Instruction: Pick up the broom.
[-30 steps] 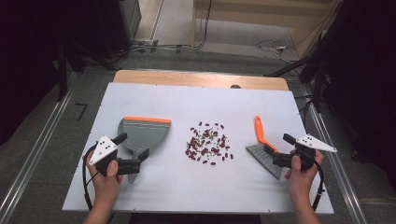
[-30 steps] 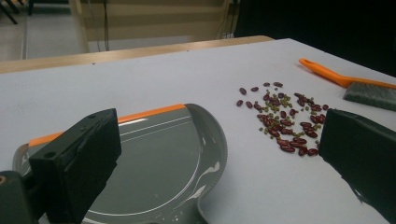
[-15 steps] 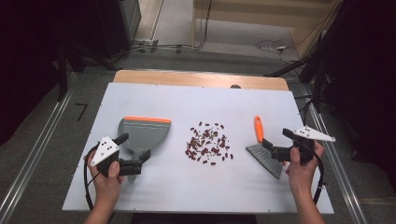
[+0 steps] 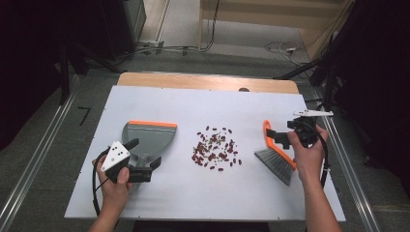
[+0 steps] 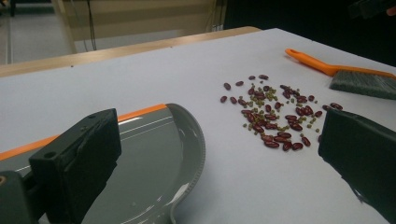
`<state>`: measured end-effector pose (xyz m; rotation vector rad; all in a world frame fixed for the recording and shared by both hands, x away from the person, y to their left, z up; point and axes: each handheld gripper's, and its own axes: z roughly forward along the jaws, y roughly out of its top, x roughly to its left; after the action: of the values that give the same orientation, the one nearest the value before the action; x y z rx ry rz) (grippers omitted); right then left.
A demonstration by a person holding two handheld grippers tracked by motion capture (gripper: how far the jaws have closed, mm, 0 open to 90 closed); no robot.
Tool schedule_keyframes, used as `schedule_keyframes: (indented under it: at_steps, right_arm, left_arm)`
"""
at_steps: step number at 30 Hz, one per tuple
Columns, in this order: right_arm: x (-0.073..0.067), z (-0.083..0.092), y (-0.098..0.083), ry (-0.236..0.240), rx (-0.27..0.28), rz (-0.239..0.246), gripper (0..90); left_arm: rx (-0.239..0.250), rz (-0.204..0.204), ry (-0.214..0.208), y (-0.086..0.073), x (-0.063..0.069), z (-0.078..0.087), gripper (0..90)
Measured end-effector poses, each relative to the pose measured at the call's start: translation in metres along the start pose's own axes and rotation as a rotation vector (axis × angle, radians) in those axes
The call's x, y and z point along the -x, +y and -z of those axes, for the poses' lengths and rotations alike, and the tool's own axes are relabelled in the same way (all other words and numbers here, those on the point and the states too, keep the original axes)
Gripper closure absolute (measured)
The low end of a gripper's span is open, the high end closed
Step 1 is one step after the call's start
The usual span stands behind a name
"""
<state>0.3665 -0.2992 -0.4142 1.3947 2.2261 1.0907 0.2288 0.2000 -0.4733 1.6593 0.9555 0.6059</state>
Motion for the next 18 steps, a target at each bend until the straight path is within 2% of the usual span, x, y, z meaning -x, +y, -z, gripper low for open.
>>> schedule_keyframes:
  at_steps: [3, 4, 7, 10, 13, 16, 18]
  right_arm:
    - [0.004, -0.008, 0.000, 0.019, -0.019, -0.017, 16.6]
    - [0.005, -0.011, 0.000, 0.008, -0.041, -0.018, 20.5]
    - [0.009, -0.024, -0.002, -0.074, -0.140, -0.048, 29.3]
    - [0.014, -0.034, -0.007, -0.119, -0.179, -0.079, 34.8]
    - [0.015, -0.040, -0.011, -0.141, -0.201, -0.062, 43.6]
    - [0.014, -0.046, -0.016, -0.126, -0.225, -0.112, 53.0]
    - [0.013, -0.050, -0.017, -0.145, -0.255, -0.114, 53.4]
  left_arm:
    - [-0.003, 0.002, 0.000, 0.000, -0.001, -0.001, 0.0]
    - [-0.002, 0.004, 0.000, 0.000, -0.001, -0.001, 0.0]
    - [-0.007, -0.002, 0.000, -0.001, -0.001, 0.000, 0.0]
    - [-0.008, -0.006, 0.003, -0.001, -0.002, 0.000, 0.0]
    - [-0.007, -0.005, 0.005, -0.001, -0.003, 0.002, 0.0]
    - [-0.005, -0.004, 0.006, 0.000, -0.003, 0.003, 0.0]
    - [-0.006, -0.007, 0.007, 0.000, -0.003, 0.003, 0.0]
